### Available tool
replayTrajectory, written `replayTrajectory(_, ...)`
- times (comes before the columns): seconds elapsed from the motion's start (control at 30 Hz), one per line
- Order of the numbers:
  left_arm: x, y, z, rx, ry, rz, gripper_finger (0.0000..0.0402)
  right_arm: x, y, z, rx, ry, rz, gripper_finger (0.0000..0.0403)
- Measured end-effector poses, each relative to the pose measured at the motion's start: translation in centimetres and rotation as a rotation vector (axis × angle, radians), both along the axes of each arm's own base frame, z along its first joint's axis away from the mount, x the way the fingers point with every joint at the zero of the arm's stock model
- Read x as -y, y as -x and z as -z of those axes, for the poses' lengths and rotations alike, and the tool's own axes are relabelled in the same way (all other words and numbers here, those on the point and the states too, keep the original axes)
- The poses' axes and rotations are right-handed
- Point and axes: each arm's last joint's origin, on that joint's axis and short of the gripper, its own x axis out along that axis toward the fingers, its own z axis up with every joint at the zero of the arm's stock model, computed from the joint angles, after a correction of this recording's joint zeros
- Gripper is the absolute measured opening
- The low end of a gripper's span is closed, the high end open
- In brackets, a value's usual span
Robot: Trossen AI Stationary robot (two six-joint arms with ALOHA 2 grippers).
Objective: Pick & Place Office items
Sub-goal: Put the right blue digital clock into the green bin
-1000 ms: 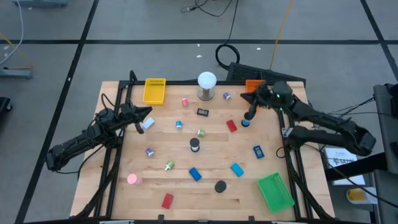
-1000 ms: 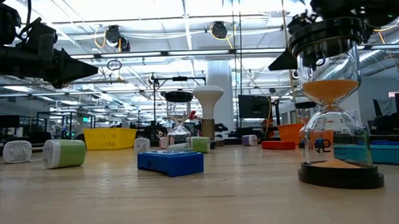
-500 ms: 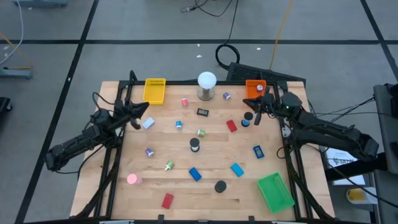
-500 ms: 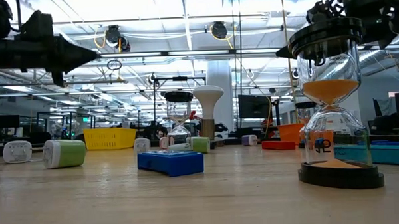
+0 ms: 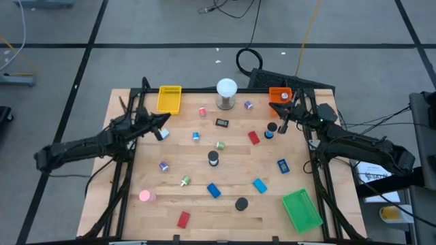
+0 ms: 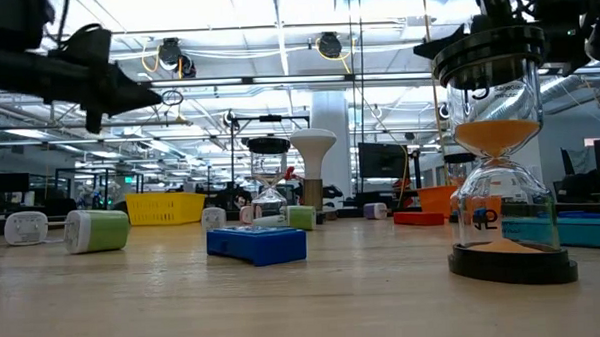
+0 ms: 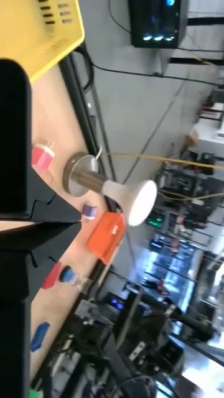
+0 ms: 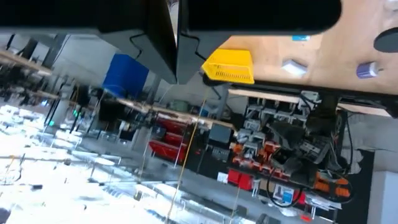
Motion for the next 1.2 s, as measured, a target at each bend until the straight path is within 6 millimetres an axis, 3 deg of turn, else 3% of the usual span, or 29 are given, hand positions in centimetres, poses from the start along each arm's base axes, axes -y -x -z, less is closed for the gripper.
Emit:
replayTrajectory(0.27, 0.8, -3.6, -2.2, -0.342, 0.076, -0.006, 0.0006, 0.0, -0.1, 0.1, -0.025, 0.051, 0.013, 0.0001)
replayTrajectory(0.37, 1.1, -5.1, -2.8, -0.392, 0.119, 0.017, 0.0007, 0.0, -0.1, 0.1, -0.027, 0.05, 0.013, 0.0)
replayTrajectory(0.67, 2.6, -7.8, -2.8, -0.581, 0.211, 0.079, 0.0003, 0.1, -0.2, 0.5, -0.046, 0.0, 0.006, 0.0)
replayTrajectory(0.9, 4.2, -9.5, -1.0, -0.681, 0.213, 0.133, 0.0006, 0.1, -0.2, 0.5, -0.021, -0.072, -0.009, 0.0)
replayTrajectory(1.07, 5.0, -10.9, 1.4, -0.566, 0.12, 0.181, 0.0007, 0.2, -0.4, 0.6, -0.009, -0.143, -0.024, 0.0)
replayTrajectory(1.2, 4.9, -10.8, 3.8, -0.433, -0.008, 0.234, 0.0004, 0.0, -0.9, 0.0, -0.044, -0.22, -0.039, 0.0)
